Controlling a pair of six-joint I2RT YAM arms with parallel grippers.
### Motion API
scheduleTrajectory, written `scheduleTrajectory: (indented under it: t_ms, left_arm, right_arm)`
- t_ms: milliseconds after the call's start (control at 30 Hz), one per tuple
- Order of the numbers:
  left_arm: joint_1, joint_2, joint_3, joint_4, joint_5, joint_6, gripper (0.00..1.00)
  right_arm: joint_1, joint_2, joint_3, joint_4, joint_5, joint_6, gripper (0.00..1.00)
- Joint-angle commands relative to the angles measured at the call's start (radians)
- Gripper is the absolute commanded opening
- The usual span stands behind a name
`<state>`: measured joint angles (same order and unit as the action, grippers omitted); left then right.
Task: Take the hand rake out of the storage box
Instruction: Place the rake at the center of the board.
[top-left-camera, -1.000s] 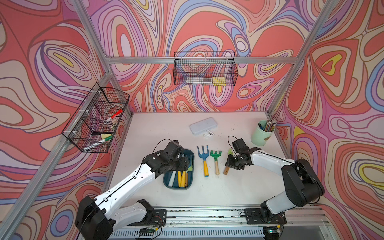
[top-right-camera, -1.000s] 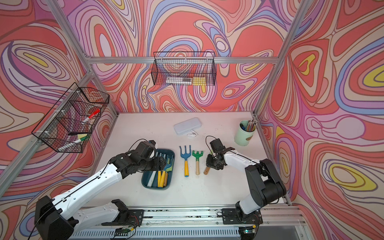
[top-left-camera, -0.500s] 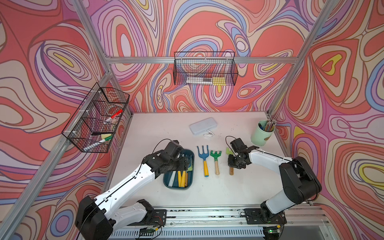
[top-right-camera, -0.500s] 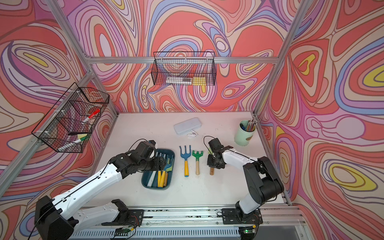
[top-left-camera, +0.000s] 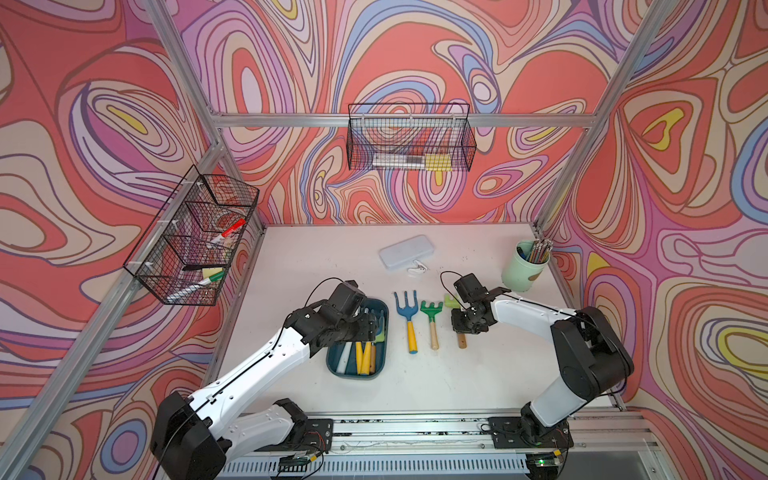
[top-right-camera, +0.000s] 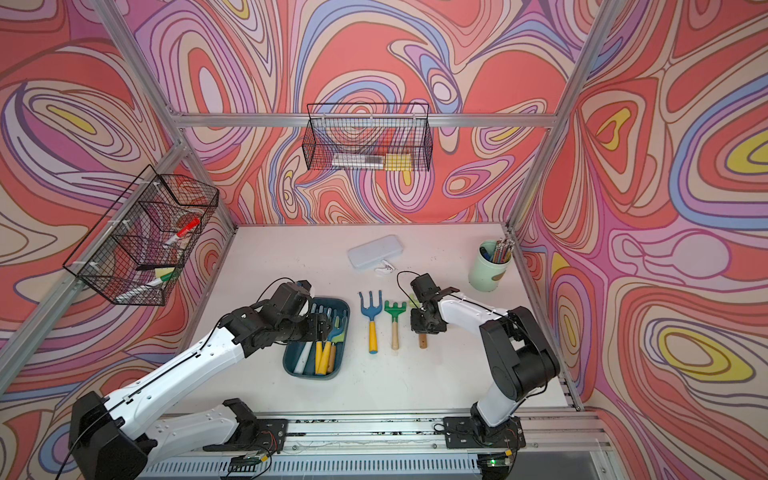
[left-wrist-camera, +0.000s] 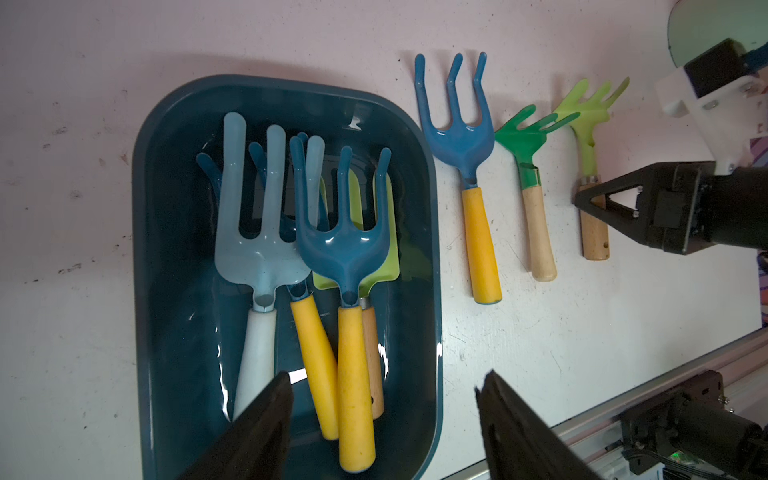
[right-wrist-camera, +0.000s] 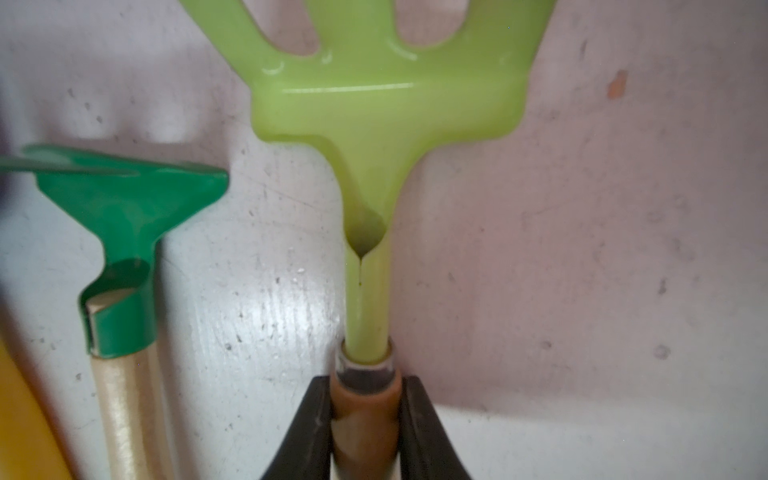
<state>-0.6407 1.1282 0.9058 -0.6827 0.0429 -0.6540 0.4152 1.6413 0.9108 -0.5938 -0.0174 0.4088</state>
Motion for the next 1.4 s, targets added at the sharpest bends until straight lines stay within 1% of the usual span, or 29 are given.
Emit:
scheduleTrajectory:
  t_ms: [0,100,167,267,333,400,500,667,733,900,1033,1133,1267,1367]
  left_arm:
    - [0.007,-0.007,0.021,-0.032,-0.021,0.004,0.74]
    - [0.007,-0.002,0.021,-0.031,-0.021,0.003,0.74]
    - [0.007,-0.001,0.023,-0.031,-0.024,0.002,0.74]
    - [0.007,-0.001,0.027,-0.037,-0.034,0.005,0.74]
    - [0.007,0.0,0.031,-0.057,-0.064,0.003,0.74]
    - [0.007,0.011,0.042,-0.108,-0.138,0.0,0.74]
    - [0.007,0.037,0.044,-0.158,-0.204,0.019,0.74]
    - [0.007,0.057,0.02,-0.159,-0.222,0.021,0.73]
    - [0.007,0.08,0.025,-0.178,-0.24,0.007,0.71]
    - [-0.005,0.163,0.034,-0.214,-0.287,0.018,0.61]
    - [-0.037,0.223,0.037,-0.207,-0.311,0.042,0.54]
    - [-0.04,0.273,0.041,-0.22,-0.339,0.022,0.5]
    - [-0.04,0.321,0.016,-0.184,-0.295,0.007,0.47]
    - [-0.039,0.352,-0.012,-0.156,-0.286,-0.007,0.43]
  right_arm:
    - [0.009,0.02,-0.016,0.014,-0.007,-0.001,0.23]
    - [0.008,0.021,-0.02,0.022,-0.006,0.02,0.28]
    - [0.008,0.018,-0.019,0.032,-0.015,0.041,0.28]
    - [0.007,0.01,-0.023,0.049,-0.038,0.067,0.33]
    - [0.007,0.0,-0.024,0.048,-0.039,0.082,0.38]
    - [0.009,-0.02,-0.021,0.047,-0.04,0.085,0.43]
    - [0.007,-0.062,-0.009,0.029,-0.036,0.09,0.47]
    - [0.008,-0.147,0.03,-0.045,-0.005,0.08,0.5]
    - [0.008,-0.185,0.042,-0.08,0.016,0.074,0.52]
    - [0.008,-0.242,0.071,-0.148,0.061,0.059,0.56]
    - [0.008,-0.234,0.081,-0.148,0.062,0.058,0.56]
    - [0.008,-0.217,0.086,-0.141,0.055,0.055,0.56]
    - [0.008,-0.206,0.083,-0.128,0.04,0.056,0.56]
    - [0.007,-0.201,0.085,-0.124,0.035,0.057,0.56]
